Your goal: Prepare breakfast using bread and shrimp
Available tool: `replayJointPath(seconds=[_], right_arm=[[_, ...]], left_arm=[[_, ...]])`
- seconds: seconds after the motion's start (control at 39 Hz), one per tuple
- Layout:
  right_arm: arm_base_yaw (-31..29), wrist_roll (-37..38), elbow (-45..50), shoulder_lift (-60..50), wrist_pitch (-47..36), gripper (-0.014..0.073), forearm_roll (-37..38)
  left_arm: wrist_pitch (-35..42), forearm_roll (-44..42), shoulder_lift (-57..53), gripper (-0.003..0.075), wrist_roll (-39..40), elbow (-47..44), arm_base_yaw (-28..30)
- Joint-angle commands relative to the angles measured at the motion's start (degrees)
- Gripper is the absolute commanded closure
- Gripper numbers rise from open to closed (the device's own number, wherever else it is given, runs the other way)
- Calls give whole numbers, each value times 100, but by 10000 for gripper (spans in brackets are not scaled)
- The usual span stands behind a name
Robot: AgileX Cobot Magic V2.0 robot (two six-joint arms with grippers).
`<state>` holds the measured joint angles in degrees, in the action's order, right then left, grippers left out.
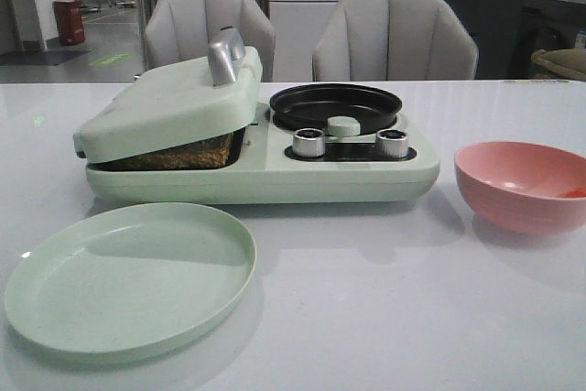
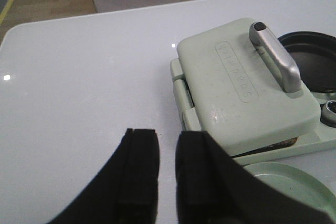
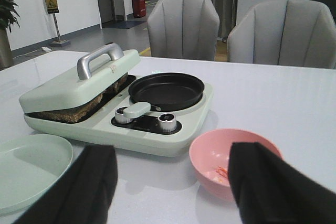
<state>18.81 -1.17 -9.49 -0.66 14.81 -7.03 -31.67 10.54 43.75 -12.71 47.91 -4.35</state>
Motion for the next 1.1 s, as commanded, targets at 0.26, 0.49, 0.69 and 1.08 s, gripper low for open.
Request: replayJointPath(seconds=[0.26, 0.49, 0.69, 1.08], right_arm=[[-19, -9, -162, -69, -533, 43, -30], [-19, -9, -162, -69, -543, 43, -30], [-19, -9, -162, -69, -562, 43, -25], [-19, -9, -151, -69, -715, 43, -25]], left_arm=[[972, 229, -2396, 515, 70, -1955, -102], [897, 260, -3366, 605, 70, -2681, -381], [1036, 260, -3479, 606, 70, -2705, -485], [1124, 260, -3479, 606, 70, -2704, -805]])
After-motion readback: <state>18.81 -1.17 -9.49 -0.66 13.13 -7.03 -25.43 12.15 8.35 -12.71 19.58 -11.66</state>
